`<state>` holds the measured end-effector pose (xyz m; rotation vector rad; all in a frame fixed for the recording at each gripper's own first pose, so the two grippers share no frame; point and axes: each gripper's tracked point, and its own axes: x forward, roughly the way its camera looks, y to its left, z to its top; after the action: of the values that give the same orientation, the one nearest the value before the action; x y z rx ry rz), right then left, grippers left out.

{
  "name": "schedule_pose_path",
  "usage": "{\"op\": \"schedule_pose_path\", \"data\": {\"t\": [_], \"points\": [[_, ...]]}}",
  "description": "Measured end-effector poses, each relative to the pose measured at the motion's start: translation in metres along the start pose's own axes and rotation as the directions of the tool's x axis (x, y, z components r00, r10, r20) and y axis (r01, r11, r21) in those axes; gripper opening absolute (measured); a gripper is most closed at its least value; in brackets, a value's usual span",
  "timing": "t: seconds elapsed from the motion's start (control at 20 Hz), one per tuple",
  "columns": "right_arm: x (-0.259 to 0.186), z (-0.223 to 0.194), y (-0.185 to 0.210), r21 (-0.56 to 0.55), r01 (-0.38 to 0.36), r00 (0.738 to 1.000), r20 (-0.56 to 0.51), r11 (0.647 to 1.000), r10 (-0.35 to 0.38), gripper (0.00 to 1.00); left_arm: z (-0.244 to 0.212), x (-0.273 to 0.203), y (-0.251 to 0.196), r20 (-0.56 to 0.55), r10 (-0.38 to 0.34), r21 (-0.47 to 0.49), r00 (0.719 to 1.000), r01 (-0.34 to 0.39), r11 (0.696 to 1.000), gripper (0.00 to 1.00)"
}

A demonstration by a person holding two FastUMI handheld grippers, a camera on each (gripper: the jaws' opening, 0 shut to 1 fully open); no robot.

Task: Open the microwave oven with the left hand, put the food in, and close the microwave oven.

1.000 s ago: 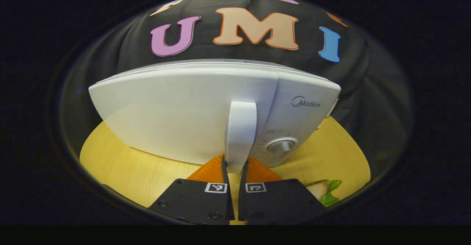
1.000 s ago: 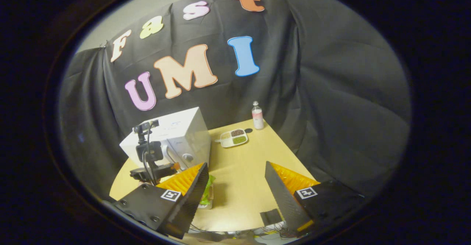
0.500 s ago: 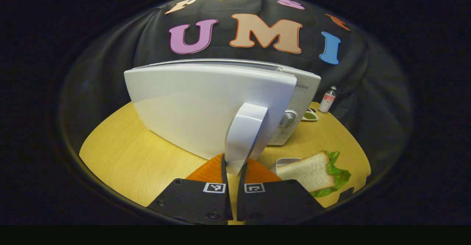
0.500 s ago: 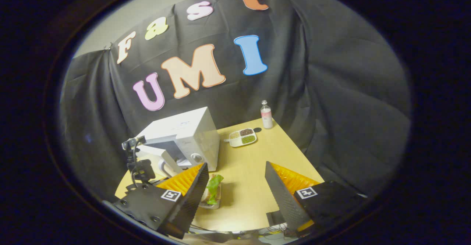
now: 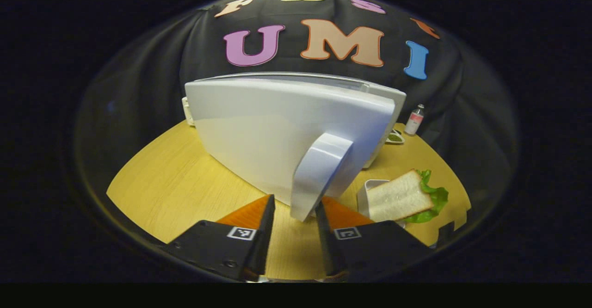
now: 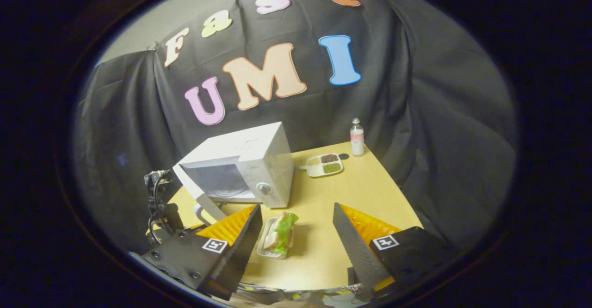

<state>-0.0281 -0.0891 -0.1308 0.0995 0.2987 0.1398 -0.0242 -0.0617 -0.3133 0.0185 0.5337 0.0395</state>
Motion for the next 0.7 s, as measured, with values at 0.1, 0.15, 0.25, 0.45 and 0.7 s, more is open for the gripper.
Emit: {"op": "schedule_pose_path", "data": {"t": [0.1,0.15,0.25,0.45,0.7], "points": [[0.003,0.002,0.009,-0.006,-0.005,1.0,0.005,1.0,0.005,0.97,-0.001,-0.004,0.014,0.005,0.016,-0.01,1.0,-0.016,1.0,0.77],[0.004,0.003,0.013,-0.011,-0.002,1.0,0.009,1.0,0.002,0.97,0.002,-0.008,0.021,0.01,0.018,-0.015,1.0,-0.018,1.0,0.96],[0.005,0.003,0.021,-0.018,0.014,1.0,0.016,1.0,-0.014,0.91,0.002,-0.012,0.026,0.001,-0.009,-0.035,1.0,0.009,0.999,1.0],[0.003,-0.007,0.048,-0.001,0.048,0.999,0.016,0.999,-0.048,0.91,0.001,-0.024,0.039,0.004,-0.058,-0.014,0.998,0.058,0.998,1.0],[-0.004,-0.02,0.092,0.0,0.074,0.997,0.014,0.997,-0.074,0.91,-0.01,-0.046,0.069,-0.025,-0.106,-0.012,0.994,0.106,0.994,1.0]]}}
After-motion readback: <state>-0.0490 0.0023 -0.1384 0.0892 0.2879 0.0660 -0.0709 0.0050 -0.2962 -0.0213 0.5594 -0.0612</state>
